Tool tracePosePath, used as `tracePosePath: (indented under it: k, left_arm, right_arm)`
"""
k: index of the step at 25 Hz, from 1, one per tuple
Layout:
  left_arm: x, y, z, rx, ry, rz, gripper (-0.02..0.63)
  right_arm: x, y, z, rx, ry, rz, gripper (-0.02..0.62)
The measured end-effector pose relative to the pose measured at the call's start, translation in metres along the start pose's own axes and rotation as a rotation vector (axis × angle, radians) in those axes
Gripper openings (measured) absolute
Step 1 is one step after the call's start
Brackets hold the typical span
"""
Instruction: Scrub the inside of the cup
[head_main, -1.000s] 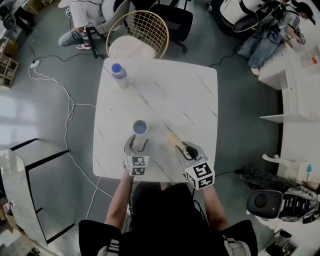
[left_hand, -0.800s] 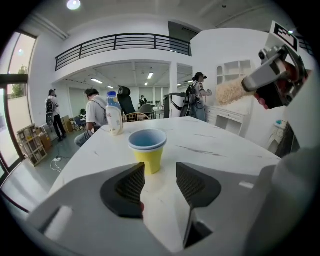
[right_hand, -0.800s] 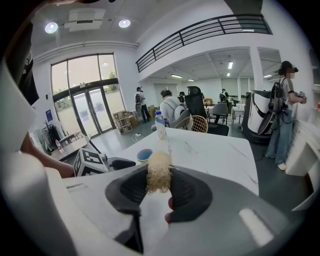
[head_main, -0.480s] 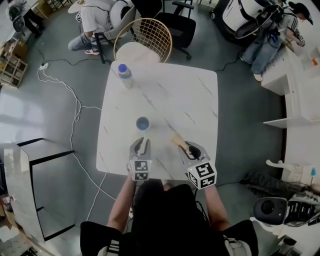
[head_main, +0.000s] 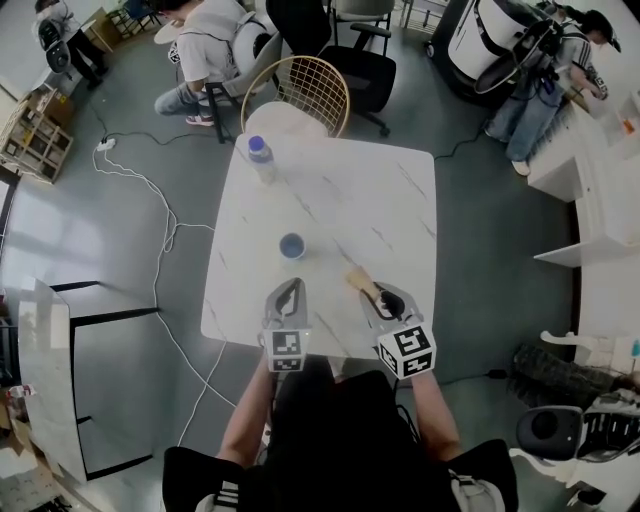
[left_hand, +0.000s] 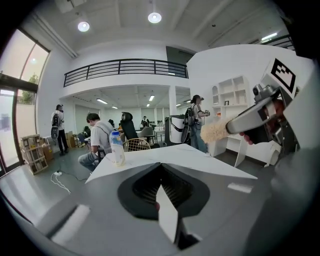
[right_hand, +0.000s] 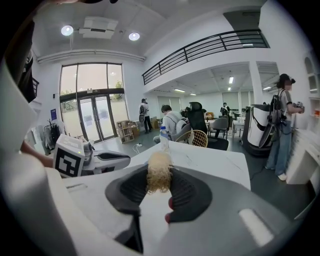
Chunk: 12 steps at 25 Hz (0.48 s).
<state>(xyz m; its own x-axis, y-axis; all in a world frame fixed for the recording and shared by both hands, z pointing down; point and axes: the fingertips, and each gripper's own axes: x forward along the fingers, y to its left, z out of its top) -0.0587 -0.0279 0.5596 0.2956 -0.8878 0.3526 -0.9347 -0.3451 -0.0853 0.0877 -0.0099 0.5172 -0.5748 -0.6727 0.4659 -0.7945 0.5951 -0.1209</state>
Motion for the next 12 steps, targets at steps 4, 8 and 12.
tracePosePath:
  k: [4,8,12]
  left_arm:
    - [-0.015,-0.005,0.024,0.014,-0.052,-0.006,0.008]
    - [-0.029,-0.012,0.048,0.038,-0.103,-0.017,0.006]
    - [-0.045,-0.018,0.069,0.05,-0.154,-0.017,0.006]
  right_arm:
    - [-0.01,0.007,0.01,-0.023,-0.034,0.001,0.107]
    - [-0.02,0.011,0.02,-0.045,-0.072,-0.002,0.107]
    - [-0.031,0.014,0.026,-0.067,-0.105,-0.016,0.109]
